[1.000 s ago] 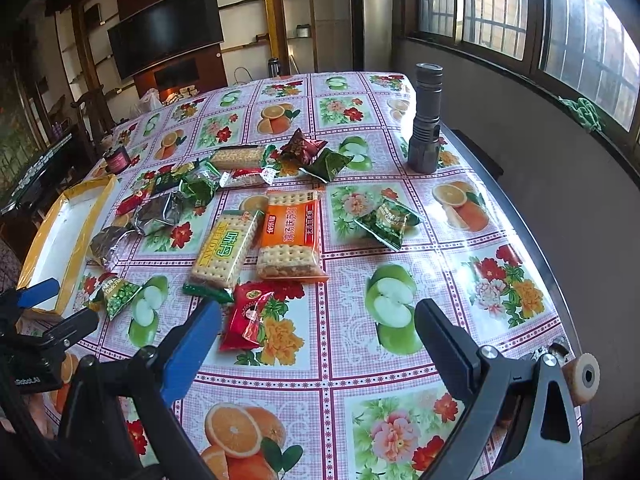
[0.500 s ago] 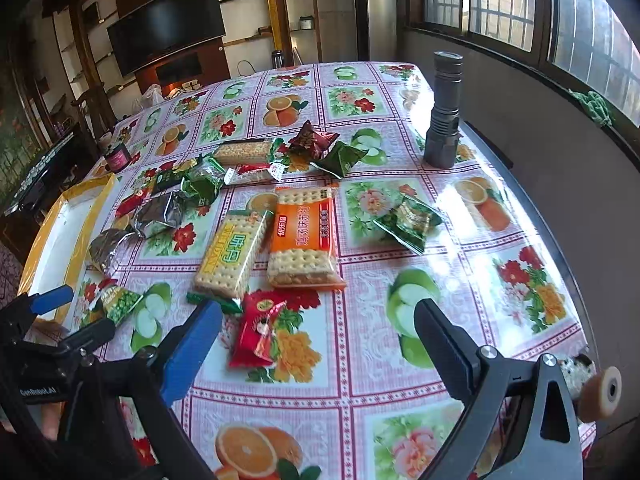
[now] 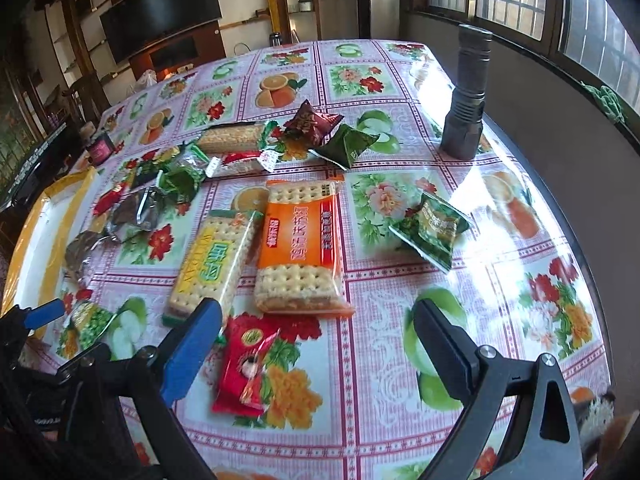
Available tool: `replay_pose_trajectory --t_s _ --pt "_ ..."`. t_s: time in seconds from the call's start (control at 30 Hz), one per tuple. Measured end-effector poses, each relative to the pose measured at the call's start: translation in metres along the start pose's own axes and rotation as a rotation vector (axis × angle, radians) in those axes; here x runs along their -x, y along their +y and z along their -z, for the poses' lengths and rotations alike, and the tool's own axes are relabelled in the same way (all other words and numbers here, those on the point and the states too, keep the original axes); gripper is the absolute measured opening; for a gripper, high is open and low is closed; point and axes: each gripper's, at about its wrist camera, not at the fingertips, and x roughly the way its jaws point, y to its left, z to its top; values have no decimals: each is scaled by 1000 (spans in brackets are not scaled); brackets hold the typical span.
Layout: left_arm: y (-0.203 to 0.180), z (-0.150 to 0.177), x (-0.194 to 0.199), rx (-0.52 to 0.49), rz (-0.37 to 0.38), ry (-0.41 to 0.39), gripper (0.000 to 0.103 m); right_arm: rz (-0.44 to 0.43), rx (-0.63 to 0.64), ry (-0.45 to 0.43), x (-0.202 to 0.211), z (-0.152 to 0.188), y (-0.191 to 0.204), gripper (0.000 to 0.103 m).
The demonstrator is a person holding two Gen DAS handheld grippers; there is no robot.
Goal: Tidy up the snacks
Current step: 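Move the left tool toward the green pea bag while the right tool nears the orange cracker pack, then grasp the green pea snack bag with the left tool while the right tool grasps the orange cracker pack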
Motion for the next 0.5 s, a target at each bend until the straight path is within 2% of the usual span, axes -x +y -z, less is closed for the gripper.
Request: replay_pose_trajectory --t_s 0.23,0.37,0.5 --pt "2 0 -9 -1 17 27 94 33 24 51 -33 -19 1 93" --pt "7 -1 -16 10 27 52 86 53 42 77 -47 -24 6 93" --pt "4 -2 -18 -14 13 53 86 48 37 111 -61 -25 8 91"
